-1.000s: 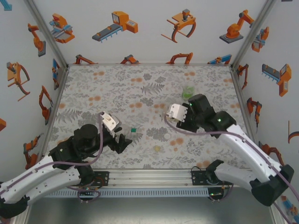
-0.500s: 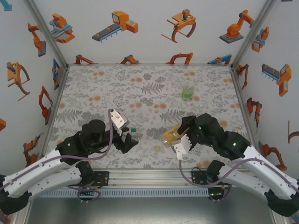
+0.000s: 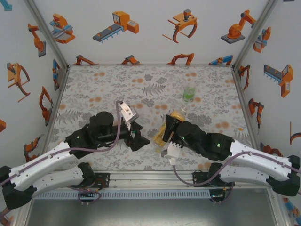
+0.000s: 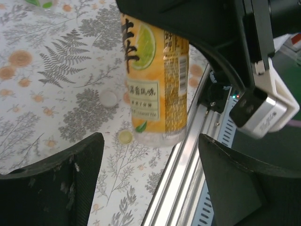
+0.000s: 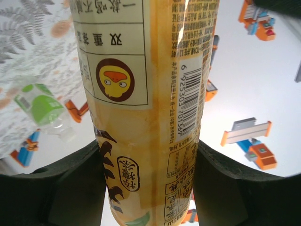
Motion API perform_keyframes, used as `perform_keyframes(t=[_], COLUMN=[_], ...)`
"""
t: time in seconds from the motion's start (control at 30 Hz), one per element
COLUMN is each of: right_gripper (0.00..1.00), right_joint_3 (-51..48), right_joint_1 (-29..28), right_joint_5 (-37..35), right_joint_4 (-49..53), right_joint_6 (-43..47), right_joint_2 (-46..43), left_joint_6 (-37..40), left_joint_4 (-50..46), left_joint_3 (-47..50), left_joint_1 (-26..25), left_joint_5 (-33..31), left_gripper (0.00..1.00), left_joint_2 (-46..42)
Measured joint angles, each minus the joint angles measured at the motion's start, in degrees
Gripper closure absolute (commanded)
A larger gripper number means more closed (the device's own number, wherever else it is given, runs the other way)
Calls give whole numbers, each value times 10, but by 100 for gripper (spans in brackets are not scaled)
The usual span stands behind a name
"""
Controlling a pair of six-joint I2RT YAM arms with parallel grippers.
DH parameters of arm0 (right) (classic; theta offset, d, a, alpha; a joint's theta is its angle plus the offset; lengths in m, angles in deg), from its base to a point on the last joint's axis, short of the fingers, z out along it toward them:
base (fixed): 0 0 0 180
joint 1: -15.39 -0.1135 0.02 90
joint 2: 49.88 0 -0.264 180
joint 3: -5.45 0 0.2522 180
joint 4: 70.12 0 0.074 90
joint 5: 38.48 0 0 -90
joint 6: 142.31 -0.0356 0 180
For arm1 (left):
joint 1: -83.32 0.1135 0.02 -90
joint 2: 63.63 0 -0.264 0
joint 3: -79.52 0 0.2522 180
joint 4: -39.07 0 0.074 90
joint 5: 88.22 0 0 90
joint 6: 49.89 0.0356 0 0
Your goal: Screw on the bottle caps
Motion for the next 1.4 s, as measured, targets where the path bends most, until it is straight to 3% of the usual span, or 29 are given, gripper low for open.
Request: perform_keyframes(t=[0.4, 0.9, 1.17, 1.37, 1.4], right_gripper=[100, 100, 100, 50, 47], right_joint_3=[33, 54, 59, 60, 60], right_joint_1=[-66, -108, -113, -114, -115], right_joint_5=[-53, -103, -113, -113, -113], right_joint_4=[-54, -64, -63, -63, -63], right_joint_6=[24, 48, 48, 47, 47], right_joint_2=[40, 43, 45, 45, 45], left_joint_6=[-27, -44, -51, -51, -51], left_joint_4=[42, 62, 72, 72, 72], left_joint_3=[-34, -38, -38, -38, -38], left_joint_1=[0, 2, 4, 4, 4], left_joint_5=[80, 144, 158, 156, 155], left_gripper=[26, 43, 58, 64, 65], left_joint_2=[99, 126, 129, 126, 124])
